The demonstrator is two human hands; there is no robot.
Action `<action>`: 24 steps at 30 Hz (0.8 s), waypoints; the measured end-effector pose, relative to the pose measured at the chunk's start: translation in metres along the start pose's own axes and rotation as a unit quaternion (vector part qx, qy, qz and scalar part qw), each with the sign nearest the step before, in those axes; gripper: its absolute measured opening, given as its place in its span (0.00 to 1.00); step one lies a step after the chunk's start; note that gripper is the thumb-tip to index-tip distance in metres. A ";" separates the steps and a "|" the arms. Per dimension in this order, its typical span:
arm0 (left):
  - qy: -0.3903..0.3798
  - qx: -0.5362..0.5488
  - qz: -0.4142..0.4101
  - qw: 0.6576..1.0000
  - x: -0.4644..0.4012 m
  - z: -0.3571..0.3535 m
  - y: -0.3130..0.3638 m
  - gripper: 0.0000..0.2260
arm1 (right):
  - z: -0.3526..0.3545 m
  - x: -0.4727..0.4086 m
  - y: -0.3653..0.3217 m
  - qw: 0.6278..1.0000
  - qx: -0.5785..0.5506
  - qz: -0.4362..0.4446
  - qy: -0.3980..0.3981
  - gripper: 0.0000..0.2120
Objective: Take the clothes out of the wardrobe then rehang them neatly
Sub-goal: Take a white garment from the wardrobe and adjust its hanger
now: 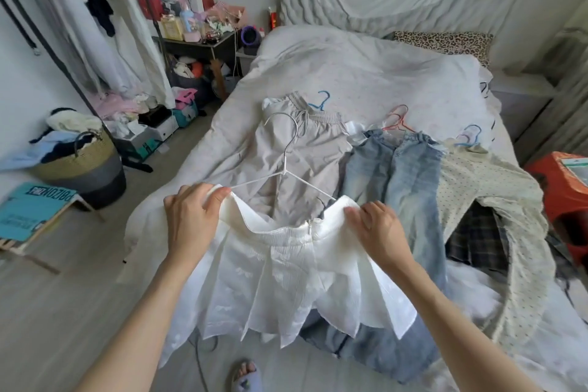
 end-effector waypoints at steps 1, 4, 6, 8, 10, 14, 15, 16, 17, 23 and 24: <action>-0.005 0.005 -0.004 1.000 -0.014 -0.004 -0.012 0.20 | -0.010 -0.011 -0.007 1.000 0.003 -0.002 0.013 0.21; -0.028 0.013 -0.029 0.999 -0.053 -0.017 -0.045 0.21 | -0.044 -0.038 -0.015 0.999 0.002 -0.050 -0.001 0.20; -0.041 0.012 -0.050 0.998 -0.075 -0.029 -0.064 0.22 | -0.062 -0.048 -0.020 0.998 0.008 -0.066 0.003 0.22; -0.059 0.017 -0.059 0.996 -0.096 -0.046 -0.080 0.22 | -0.076 -0.059 -0.029 0.997 0.021 -0.075 0.023 0.25; -0.081 0.026 -0.055 0.995 -0.115 -0.066 -0.093 0.21 | -0.086 -0.073 -0.031 0.996 0.033 -0.079 0.038 0.26; -0.101 0.056 -0.060 0.991 -0.157 -0.107 -0.097 0.15 | -0.098 -0.116 -0.016 0.993 0.042 -0.105 0.030 0.26; -0.103 0.062 -0.063 0.991 -0.169 -0.117 -0.095 0.15 | -0.096 -0.129 -0.011 0.992 0.048 -0.109 0.037 0.26; -0.105 0.067 -0.068 0.990 -0.181 -0.126 -0.092 0.15 | -0.094 -0.141 -0.006 0.991 0.054 -0.113 0.046 0.26; -0.108 0.070 -0.077 0.989 -0.191 -0.136 -0.088 0.15 | -0.091 -0.152 -0.002 0.990 0.058 -0.117 0.056 0.26; -0.161 0.090 -0.113 0.976 -0.253 -0.214 -0.085 0.16 | -0.110 -0.212 0.050 0.982 0.013 -0.179 0.062 0.26; -0.168 0.087 -0.113 0.975 -0.263 -0.229 -0.086 0.17 | -0.116 -0.223 0.059 0.980 0.007 -0.190 0.058 0.26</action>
Point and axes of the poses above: each hand's wrist, its own x-axis away from the middle knuckle, its own z-axis out of the back of the hand, y = z × x, the point moved 10 cm from there along -x, towards the middle knuckle, and after that the axes turned 3 degrees about -x, right-handed, at the moved point
